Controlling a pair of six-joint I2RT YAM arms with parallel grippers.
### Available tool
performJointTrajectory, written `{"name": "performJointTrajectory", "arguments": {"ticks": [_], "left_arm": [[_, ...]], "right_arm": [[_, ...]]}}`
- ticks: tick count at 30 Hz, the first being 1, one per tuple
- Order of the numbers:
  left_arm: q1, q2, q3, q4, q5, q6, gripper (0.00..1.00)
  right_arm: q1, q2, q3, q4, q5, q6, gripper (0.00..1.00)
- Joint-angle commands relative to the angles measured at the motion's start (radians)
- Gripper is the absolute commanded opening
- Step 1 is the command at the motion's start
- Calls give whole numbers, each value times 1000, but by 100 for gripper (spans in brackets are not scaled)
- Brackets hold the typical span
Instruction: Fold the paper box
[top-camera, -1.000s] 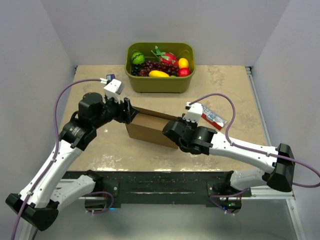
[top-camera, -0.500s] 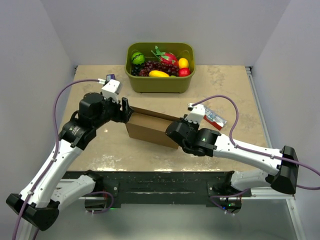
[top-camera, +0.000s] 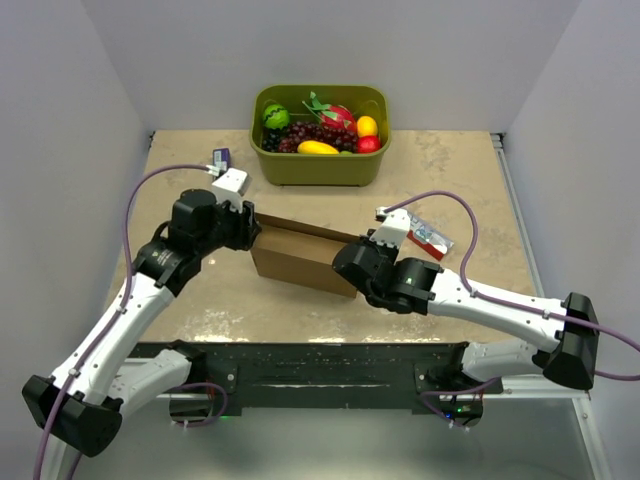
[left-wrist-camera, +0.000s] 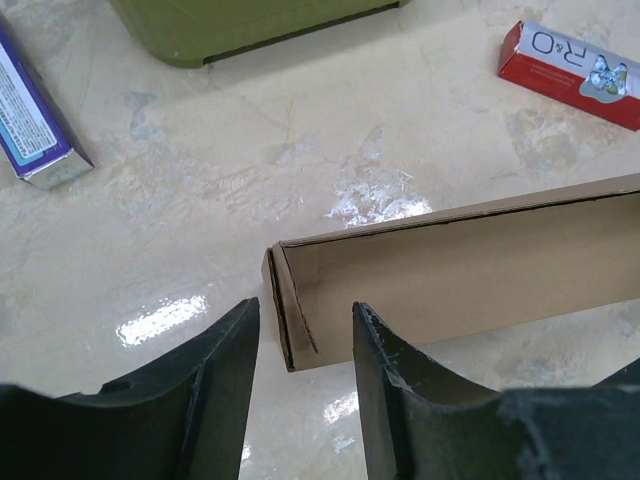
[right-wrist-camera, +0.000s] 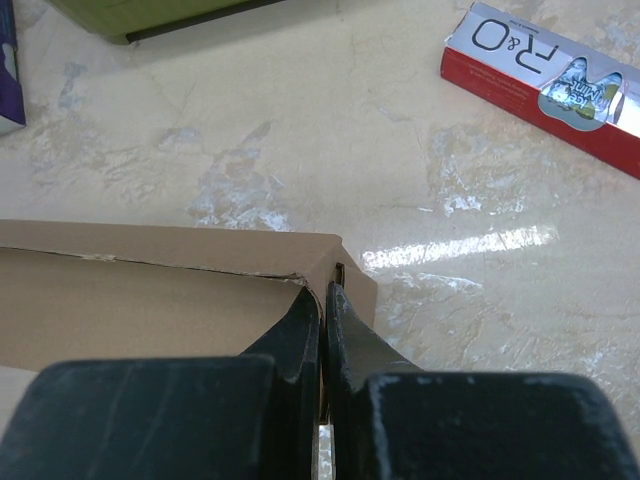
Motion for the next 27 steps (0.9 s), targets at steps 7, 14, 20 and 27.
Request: {"name": "performJointTrajectory", "arguments": {"ticks": [7, 14, 20, 27], "left_arm": [[12, 30, -52, 88, -14, 24, 24], [12, 38, -64, 114, -43, 56, 4], [12, 50, -69, 131, -44, 67, 0], [13, 52, -96, 148, 21, 26, 0]], "right_arm": [[15, 23, -85, -142, -173, 4, 0], [17, 24, -86, -142, -172, 5, 0], [14, 32, -88, -145, -172, 5, 0], [14, 44, -79, -142, -170, 1, 0]]}}
